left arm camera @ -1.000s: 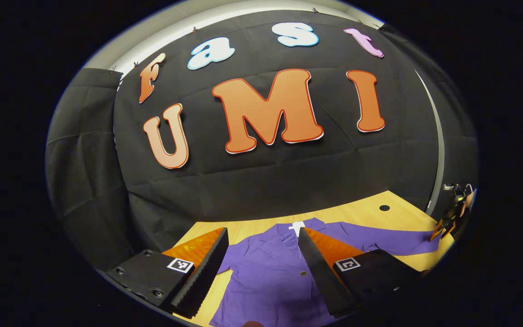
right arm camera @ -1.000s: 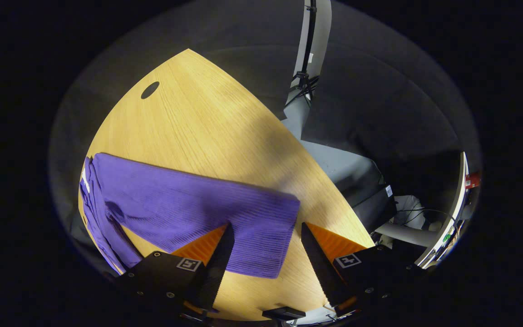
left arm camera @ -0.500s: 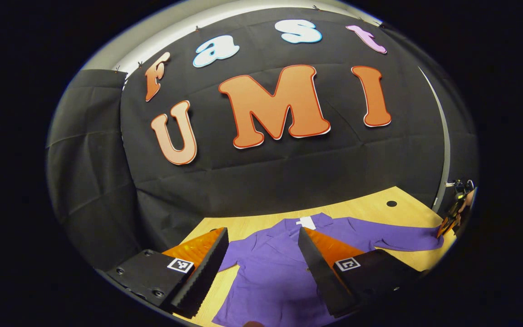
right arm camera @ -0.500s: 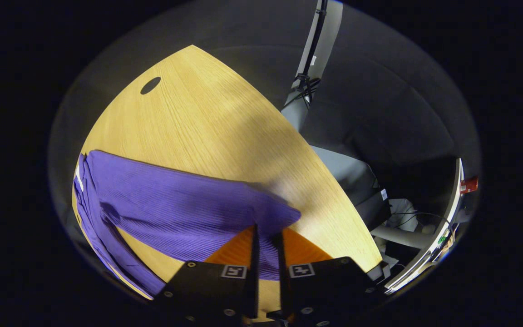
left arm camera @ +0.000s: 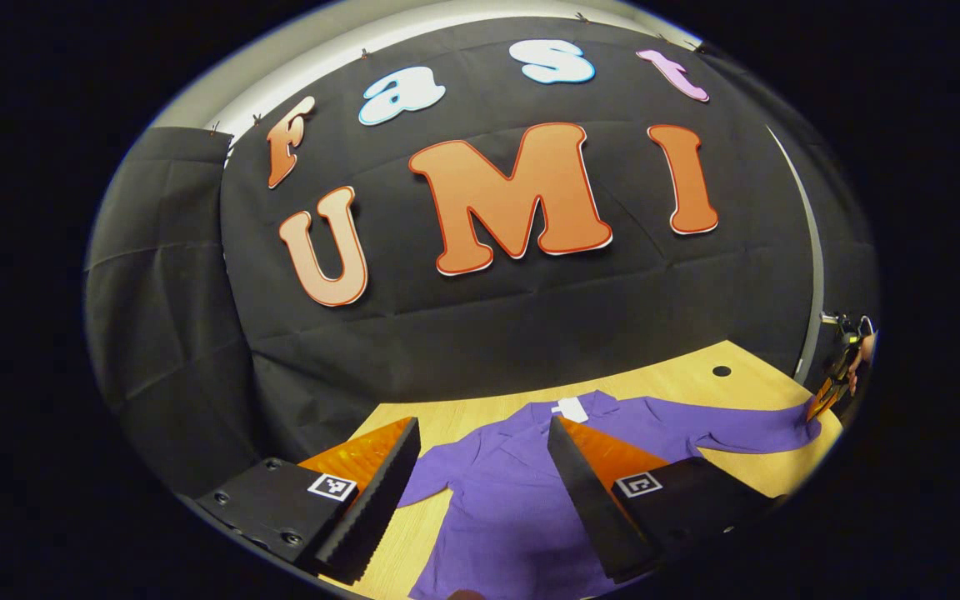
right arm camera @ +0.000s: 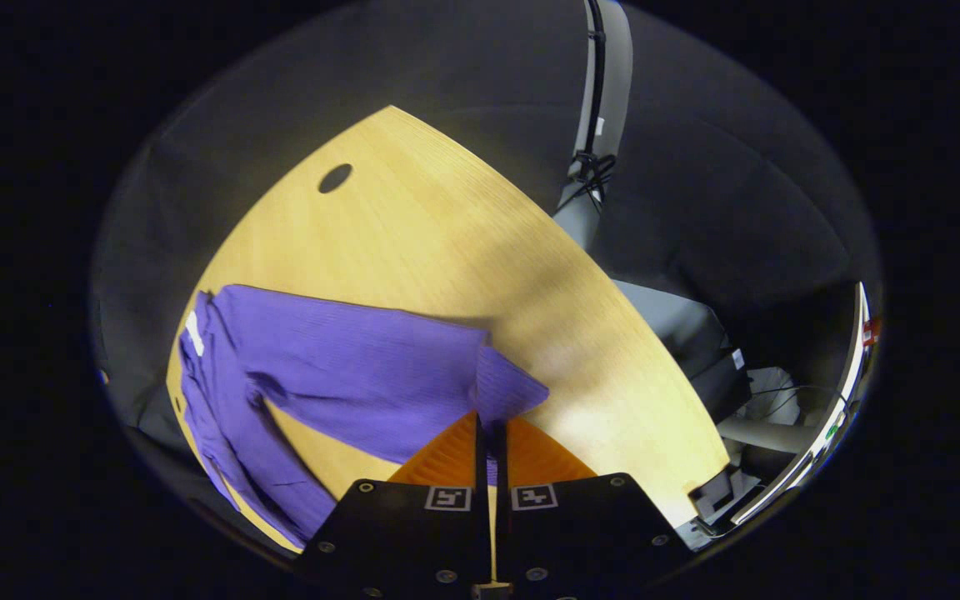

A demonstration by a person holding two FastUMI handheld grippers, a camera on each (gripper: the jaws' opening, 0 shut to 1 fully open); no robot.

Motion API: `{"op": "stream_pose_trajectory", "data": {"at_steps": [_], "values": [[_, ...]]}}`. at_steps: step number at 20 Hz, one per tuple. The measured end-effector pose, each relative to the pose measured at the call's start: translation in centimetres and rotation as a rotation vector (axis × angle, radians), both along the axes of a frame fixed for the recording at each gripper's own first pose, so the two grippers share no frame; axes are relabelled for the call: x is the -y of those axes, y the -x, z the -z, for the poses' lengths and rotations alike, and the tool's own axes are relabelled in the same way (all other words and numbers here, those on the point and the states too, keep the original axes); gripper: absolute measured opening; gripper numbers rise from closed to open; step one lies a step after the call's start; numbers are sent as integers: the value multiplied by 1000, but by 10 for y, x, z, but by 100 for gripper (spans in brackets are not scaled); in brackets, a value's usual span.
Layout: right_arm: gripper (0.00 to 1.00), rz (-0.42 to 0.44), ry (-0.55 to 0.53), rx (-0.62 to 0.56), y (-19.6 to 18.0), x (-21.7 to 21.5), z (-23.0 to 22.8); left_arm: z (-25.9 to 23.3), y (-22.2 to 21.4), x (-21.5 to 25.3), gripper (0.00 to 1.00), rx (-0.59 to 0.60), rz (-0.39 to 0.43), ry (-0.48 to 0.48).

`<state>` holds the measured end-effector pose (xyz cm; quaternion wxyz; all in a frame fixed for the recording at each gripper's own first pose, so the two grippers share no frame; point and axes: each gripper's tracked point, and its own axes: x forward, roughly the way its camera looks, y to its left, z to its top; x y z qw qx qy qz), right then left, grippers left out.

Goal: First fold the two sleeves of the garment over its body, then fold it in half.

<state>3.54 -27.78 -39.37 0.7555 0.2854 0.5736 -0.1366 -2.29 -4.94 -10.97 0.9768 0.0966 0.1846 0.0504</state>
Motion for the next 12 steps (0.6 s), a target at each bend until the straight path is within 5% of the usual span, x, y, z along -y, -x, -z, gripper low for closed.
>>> {"op": "stream_pose_trajectory", "data": {"at_steps": [6,12], "values": [[3,-3,-6,108,-19,-46,-72,-1,-14,-32,97,16,65,14],[3,-102,-18,218,-48,-116,-139,0,-19,-81,97,24,51,13]]}}
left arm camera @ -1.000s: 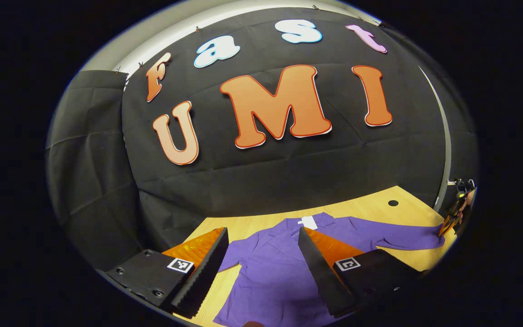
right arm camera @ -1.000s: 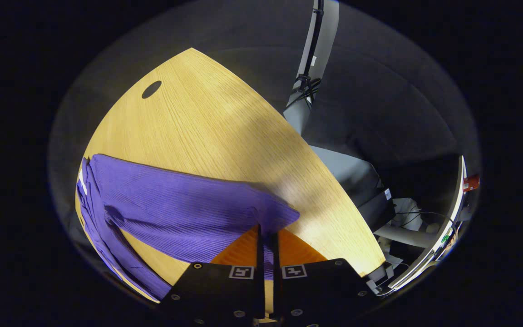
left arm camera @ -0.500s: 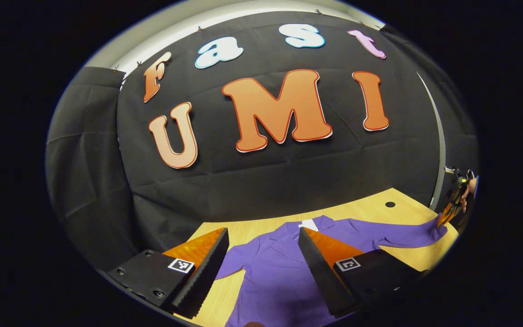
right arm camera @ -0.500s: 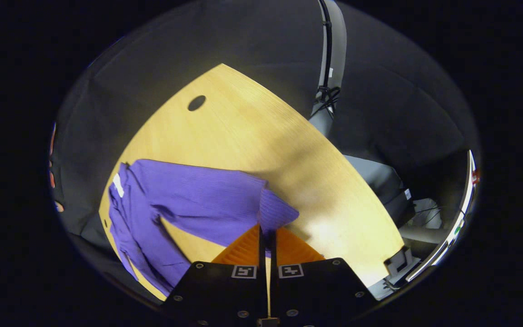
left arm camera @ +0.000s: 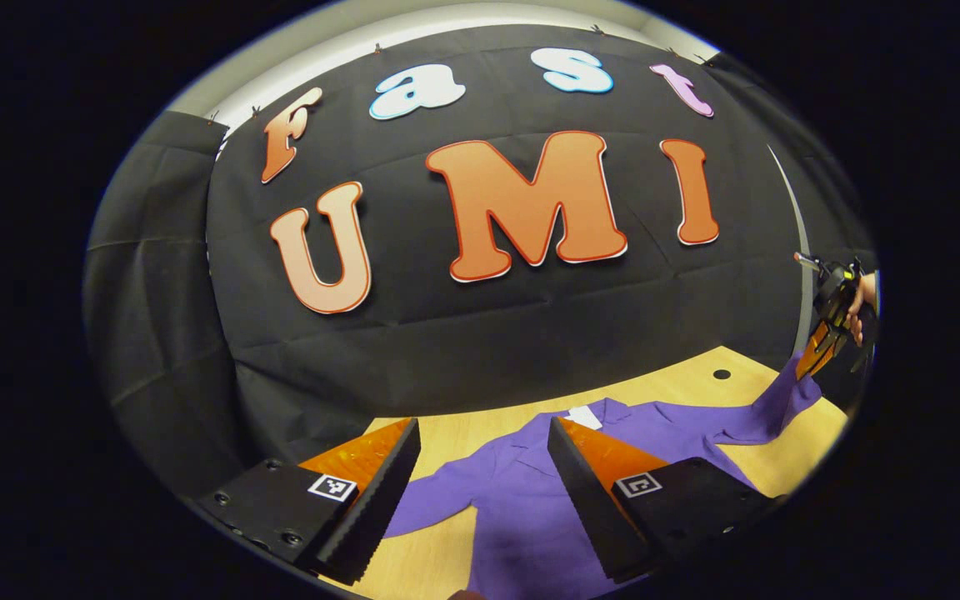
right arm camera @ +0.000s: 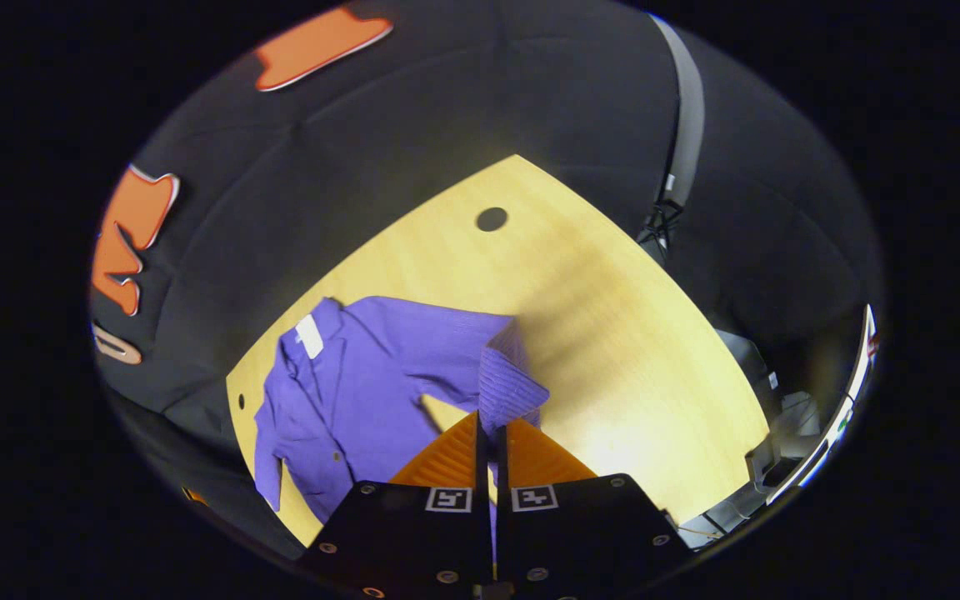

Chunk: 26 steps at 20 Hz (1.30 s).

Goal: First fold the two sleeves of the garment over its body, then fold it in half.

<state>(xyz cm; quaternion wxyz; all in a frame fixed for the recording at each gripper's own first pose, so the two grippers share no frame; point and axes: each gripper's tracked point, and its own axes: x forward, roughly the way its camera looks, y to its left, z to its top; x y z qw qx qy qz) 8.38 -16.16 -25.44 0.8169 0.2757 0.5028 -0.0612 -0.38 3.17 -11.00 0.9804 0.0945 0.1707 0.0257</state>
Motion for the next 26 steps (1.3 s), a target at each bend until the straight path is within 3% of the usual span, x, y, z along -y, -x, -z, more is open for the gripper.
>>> {"op": "stream_pose_trajectory", "data": {"at_steps": [7,8,11,12,13,22,26], "values": [[2,-141,14,64,-21,-80,-43,12,4,-59,96,-19,-60,8],[2,-161,14,74,-24,-94,-49,13,4,-69,92,-19,-69,2],[2,-226,17,101,-38,-134,-69,20,4,-95,97,-30,-93,-11],[3,-246,19,109,-40,-147,-74,23,5,-101,92,-34,-97,-7],[3,-271,19,113,-44,-162,-77,27,6,-108,97,-43,-102,-3],[3,-473,-13,127,-53,-293,-94,49,11,-182,97,-85,-162,-58],[3,-521,-20,124,-55,-337,-95,57,11,-210,96,-100,-176,-84]]}}
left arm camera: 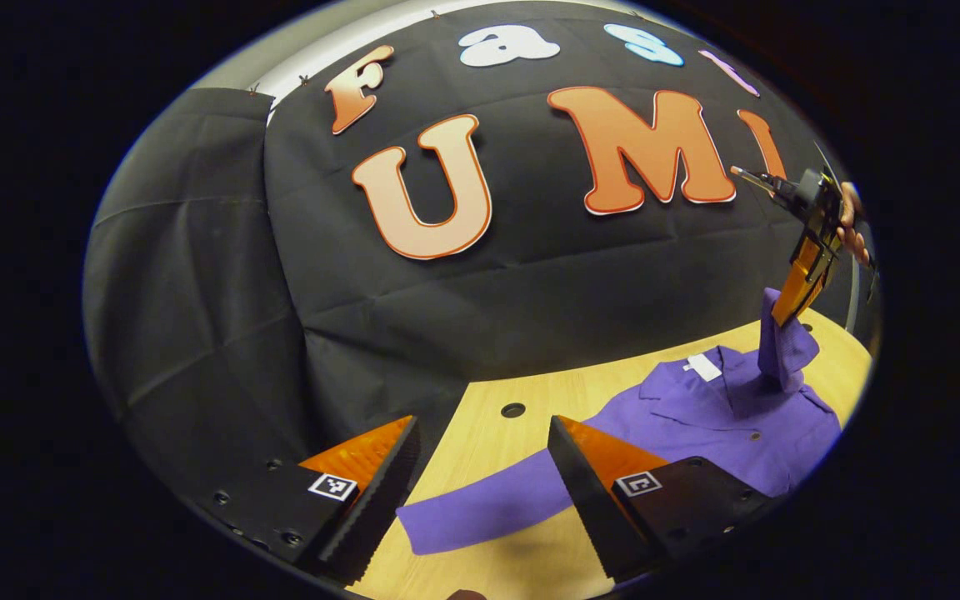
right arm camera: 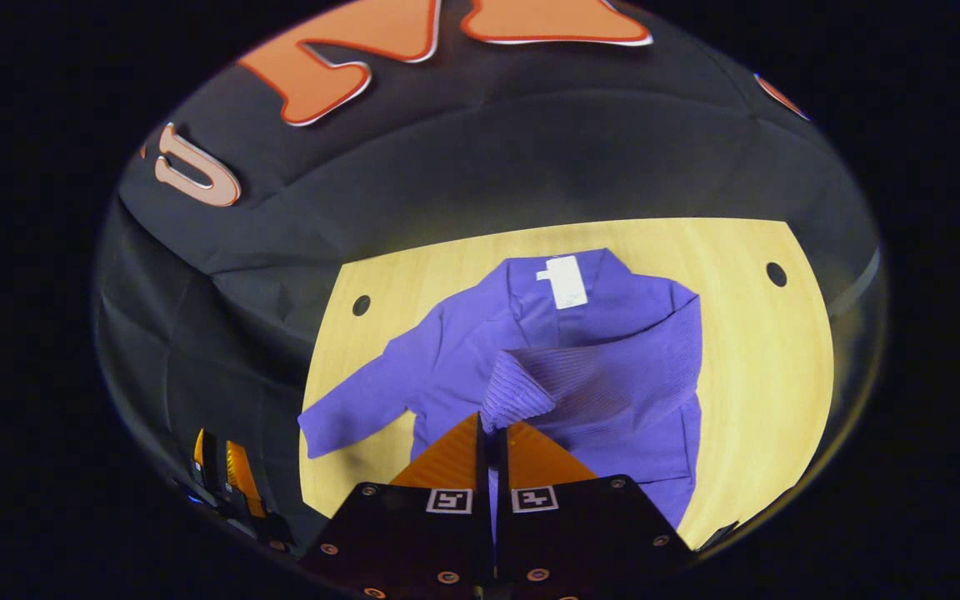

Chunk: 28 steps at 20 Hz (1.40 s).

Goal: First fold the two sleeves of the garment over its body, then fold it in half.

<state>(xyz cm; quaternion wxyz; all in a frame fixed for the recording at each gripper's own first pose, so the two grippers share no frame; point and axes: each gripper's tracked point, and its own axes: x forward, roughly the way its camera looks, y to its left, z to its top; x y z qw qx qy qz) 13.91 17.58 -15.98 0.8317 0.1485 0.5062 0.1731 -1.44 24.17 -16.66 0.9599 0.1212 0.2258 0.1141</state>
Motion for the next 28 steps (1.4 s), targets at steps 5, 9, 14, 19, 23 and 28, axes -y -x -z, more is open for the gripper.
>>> {"op": "stream_pose_trajectory", "data": {"at_steps": [5,9,14,19,23,28], "values": [[8,2,-52,-34,1,-38,6,15,-1,-26,96,-32,-15,-6],[57,-34,-106,38,6,-45,-11,26,1,-35,96,-63,-25,7],[95,11,-153,140,11,-25,-41,32,3,-51,96,-93,-49,4],[98,103,-149,346,10,24,-88,58,5,-68,97,-205,-93,81],[98,180,-107,530,20,73,-129,85,7,-77,97,-322,-161,204],[97,241,-8,664,37,127,-155,126,25,-97,97,-506,-289,363]]}}
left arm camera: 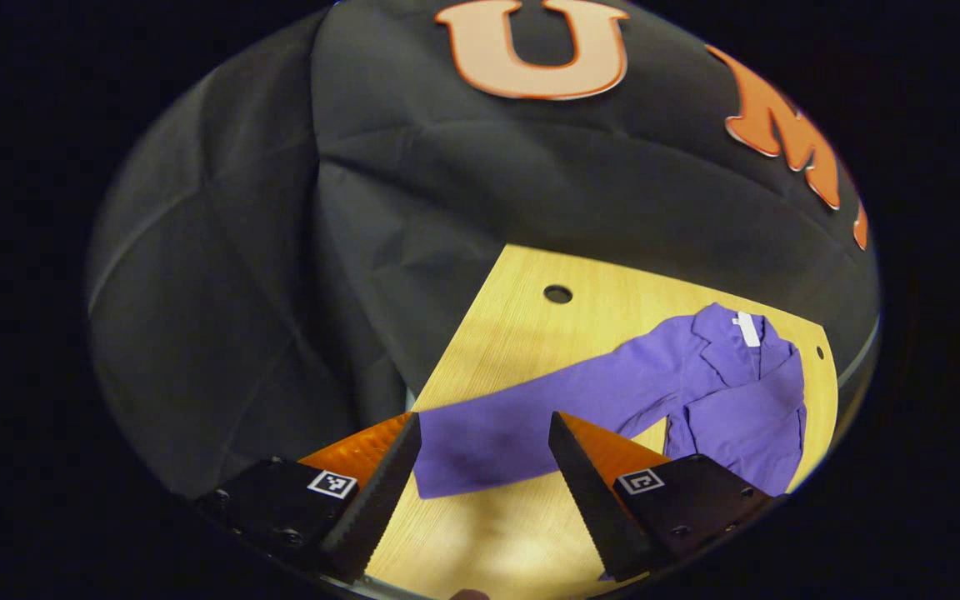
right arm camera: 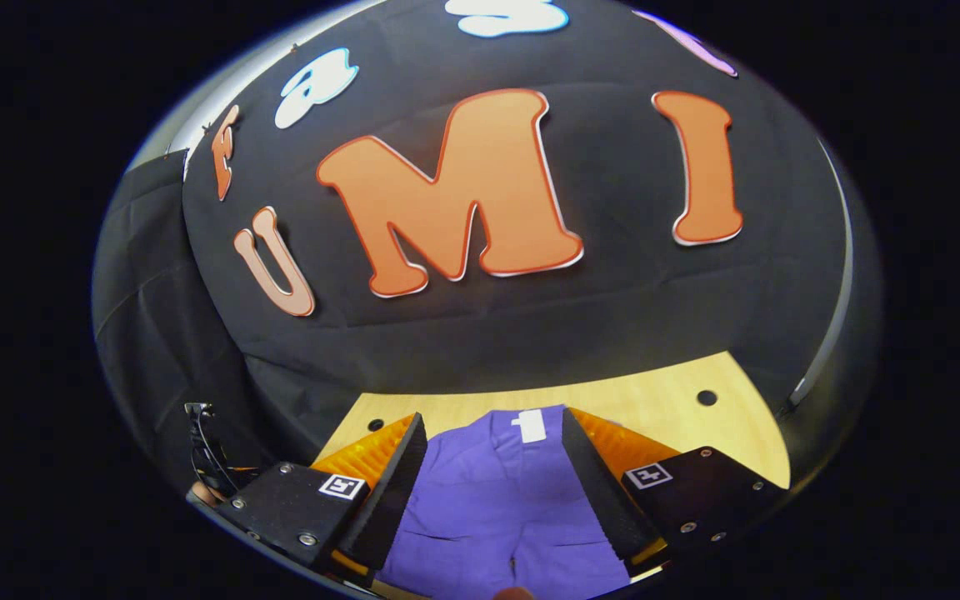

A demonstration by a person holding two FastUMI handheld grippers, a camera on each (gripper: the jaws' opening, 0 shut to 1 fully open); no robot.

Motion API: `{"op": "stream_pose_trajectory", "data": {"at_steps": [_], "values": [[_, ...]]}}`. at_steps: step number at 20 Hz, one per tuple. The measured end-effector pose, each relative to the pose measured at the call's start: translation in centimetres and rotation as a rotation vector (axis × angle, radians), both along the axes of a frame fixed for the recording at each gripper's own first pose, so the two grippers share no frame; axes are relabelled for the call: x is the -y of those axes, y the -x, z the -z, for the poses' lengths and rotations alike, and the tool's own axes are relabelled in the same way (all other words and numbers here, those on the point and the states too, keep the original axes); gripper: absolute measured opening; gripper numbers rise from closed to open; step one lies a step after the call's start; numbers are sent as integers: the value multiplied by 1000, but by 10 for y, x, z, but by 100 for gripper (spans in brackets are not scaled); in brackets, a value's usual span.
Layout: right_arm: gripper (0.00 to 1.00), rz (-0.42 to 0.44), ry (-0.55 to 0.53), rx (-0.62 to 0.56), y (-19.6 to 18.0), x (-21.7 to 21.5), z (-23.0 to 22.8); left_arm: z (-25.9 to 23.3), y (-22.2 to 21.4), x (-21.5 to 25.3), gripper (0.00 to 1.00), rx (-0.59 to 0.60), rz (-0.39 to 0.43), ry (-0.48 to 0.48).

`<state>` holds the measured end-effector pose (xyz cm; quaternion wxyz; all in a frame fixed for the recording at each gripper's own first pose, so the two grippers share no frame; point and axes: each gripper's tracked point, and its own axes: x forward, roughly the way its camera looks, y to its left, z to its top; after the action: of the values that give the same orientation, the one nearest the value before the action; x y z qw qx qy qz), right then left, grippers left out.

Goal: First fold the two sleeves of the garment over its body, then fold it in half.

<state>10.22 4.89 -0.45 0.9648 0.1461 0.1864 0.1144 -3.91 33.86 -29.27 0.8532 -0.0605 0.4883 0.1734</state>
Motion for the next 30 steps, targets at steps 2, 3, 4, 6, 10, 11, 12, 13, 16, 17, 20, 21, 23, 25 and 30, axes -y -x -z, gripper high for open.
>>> {"op": "stream_pose_trajectory", "data": {"at_steps": [2,3,4,6,10,11,12,13,16,17,20,21,23,25,30], "values": [[97,42,45,40,7,16,-9,18,6,-8,98,-75,-5,26],[97,83,83,54,11,30,-10,27,8,-10,98,-110,-8,34],[100,114,121,79,13,42,-12,39,11,-13,98,-147,-12,40],[97,152,177,105,19,56,-17,57,15,-13,98,-196,-24,79],[97,179,205,118,31,61,-21,92,28,-13,98,-321,-57,172],[100,186,211,119,34,62,-22,101,28,-17,98,-348,-74,180],[100,208,222,134,37,67,-25,112,26,-19,98,-367,-88,192],[100,223,235,148,40,71,-28,120,27,-22,98,-384,-103,202],[100,243,249,181,56,71,-36,141,32,-28,98,-443,-111,227],[100,248,250,187,59,74,-38,149,29,-29,98,-448,-105,233],[97,278,254,182,68,84,-35,161,29,-31,96,-476,-110,238],[97,288,248,178,70,86,-34,163,28,-32,92,-483,-111,244],[100,289,227,165,71,86,-31,169,28,-31,86,-494,-126,251],[97,294,230,160,72,89,-27,177,28,-31,77,-499,-134,247],[97,284,229,150,72,91,-20,171,22,-24,53,-497,-149,257]]}}
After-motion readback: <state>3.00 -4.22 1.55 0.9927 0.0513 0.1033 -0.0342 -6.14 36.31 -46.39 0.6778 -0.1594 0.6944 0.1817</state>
